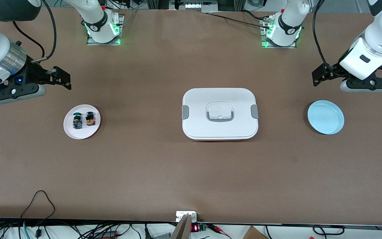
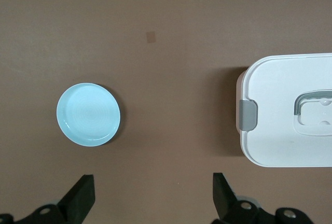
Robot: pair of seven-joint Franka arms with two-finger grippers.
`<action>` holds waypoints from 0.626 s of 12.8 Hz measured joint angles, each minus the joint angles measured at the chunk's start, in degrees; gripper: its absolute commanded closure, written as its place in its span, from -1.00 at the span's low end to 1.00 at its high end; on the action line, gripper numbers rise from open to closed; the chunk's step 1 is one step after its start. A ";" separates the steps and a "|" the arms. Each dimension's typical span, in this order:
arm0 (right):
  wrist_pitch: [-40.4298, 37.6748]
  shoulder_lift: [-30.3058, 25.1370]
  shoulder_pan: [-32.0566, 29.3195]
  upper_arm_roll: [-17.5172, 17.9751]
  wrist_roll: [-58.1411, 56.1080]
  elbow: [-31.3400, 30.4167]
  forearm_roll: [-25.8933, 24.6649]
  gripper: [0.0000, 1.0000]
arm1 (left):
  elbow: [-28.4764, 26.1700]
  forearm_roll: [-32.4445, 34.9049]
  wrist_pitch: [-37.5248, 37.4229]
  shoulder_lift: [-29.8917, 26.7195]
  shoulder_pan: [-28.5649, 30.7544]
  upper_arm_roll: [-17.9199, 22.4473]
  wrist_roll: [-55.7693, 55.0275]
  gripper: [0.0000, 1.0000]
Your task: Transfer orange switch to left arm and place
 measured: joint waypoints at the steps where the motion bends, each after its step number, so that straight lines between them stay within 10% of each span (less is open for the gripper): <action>1: 0.14 0.00 0.00 0.00 0.00 0.02 0.00 -1.00 | 0.00 0.00 0.00 0.00 0.00 0.00 0.00 -1.00; 8: 0.75 0.02 0.06 0.05 -0.01 0.04 0.00 -1.00 | 0.00 0.00 0.00 0.00 -0.04 -0.04 0.00 -1.00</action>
